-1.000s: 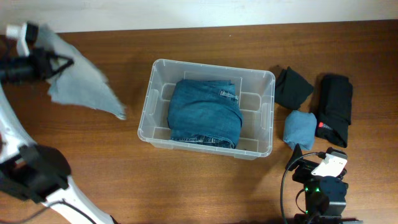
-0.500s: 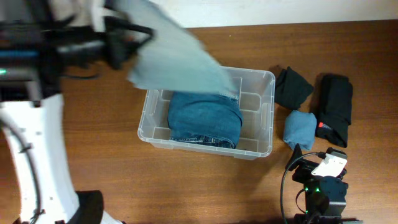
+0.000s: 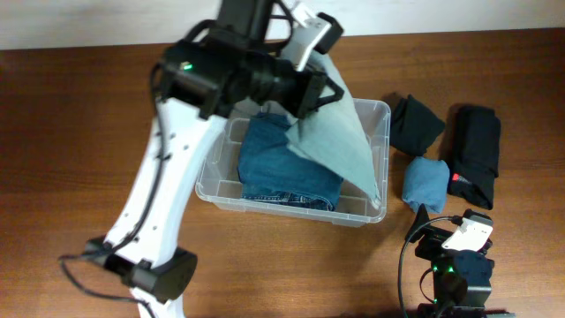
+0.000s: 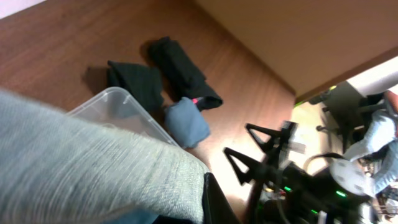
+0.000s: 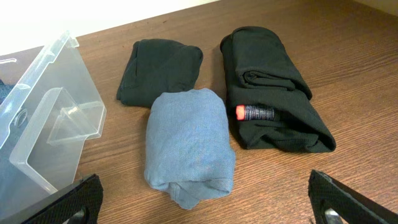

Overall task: Pack container
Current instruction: 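Lift the light-blue jeans and carry them over the box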

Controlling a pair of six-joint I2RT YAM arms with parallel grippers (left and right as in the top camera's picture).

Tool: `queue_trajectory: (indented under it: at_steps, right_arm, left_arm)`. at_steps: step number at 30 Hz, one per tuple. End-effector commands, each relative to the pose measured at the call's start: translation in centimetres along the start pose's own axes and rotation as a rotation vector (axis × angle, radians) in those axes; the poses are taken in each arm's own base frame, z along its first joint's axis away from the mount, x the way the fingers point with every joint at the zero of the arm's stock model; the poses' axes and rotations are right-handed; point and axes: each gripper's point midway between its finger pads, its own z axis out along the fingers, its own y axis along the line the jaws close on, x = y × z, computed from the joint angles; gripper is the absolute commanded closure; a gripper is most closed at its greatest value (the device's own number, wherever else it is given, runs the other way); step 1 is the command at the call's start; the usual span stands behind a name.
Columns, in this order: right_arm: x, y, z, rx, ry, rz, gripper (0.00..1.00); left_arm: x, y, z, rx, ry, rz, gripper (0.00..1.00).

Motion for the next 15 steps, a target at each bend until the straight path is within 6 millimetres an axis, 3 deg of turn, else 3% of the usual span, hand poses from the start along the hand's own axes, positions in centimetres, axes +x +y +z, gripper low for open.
queue_trajectory:
  at_steps: [1,9,15]
  right_arm:
    - [0.2,0.0,0.1,-0.001,0.003,0.007,0.02]
    - [0.2,0.0,0.1,-0.001,0.003,0.007,0.02]
    - [0.2,0.0,0.1,-0.001,0.003,0.007,0.02]
  left_arm:
    - [-0.8,0.2,0.9,-0.002,-0.022,0.026,0.99]
    - [0.6,0.5,3.7,0.026,0.044,0.096,1.0]
    - [2.5,2.7,4.4,-0.057,0.126,0.099,1.0]
